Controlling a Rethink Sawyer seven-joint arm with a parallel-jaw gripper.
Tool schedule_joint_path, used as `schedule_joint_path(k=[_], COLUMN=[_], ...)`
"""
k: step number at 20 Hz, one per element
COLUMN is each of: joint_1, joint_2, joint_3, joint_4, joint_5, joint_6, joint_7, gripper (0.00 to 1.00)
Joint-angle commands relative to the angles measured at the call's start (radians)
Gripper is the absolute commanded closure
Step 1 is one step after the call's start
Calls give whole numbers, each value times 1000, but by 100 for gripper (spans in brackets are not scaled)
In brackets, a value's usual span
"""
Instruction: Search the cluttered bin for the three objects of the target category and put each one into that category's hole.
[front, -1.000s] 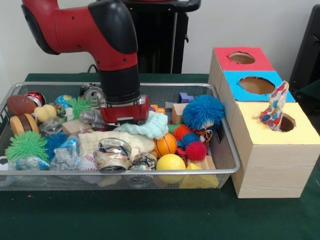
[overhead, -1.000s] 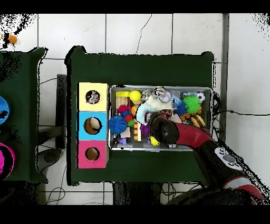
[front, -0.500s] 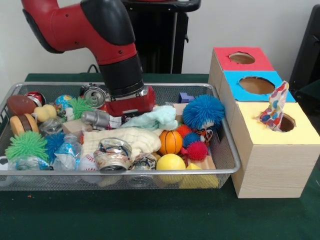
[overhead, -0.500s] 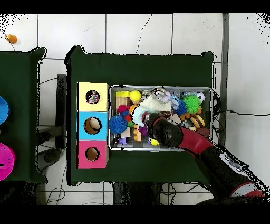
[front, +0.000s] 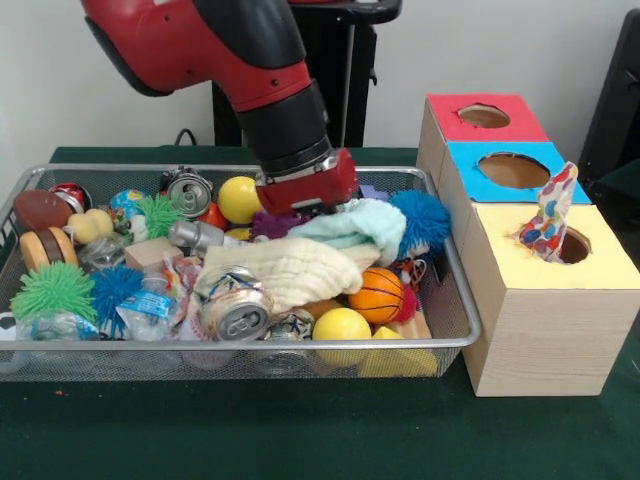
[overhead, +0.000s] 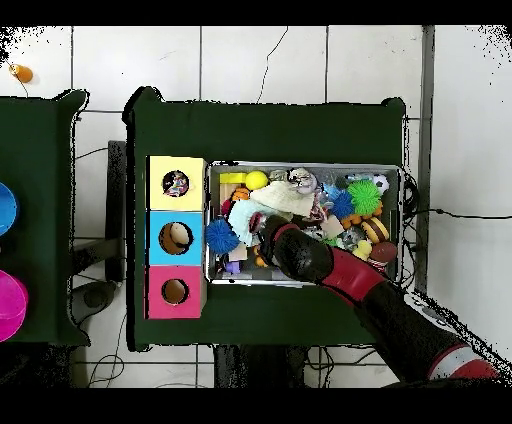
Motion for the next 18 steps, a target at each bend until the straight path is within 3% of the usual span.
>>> schedule_joint_path(k=[1, 18], joint_1=[43, 82], joint_2=[-12, -22], joint_3=[120, 96], joint_4=[77, 80], joint_5=[107, 150], joint_6=[-28, -52], joint_7=[300, 254], gripper=[100, 100])
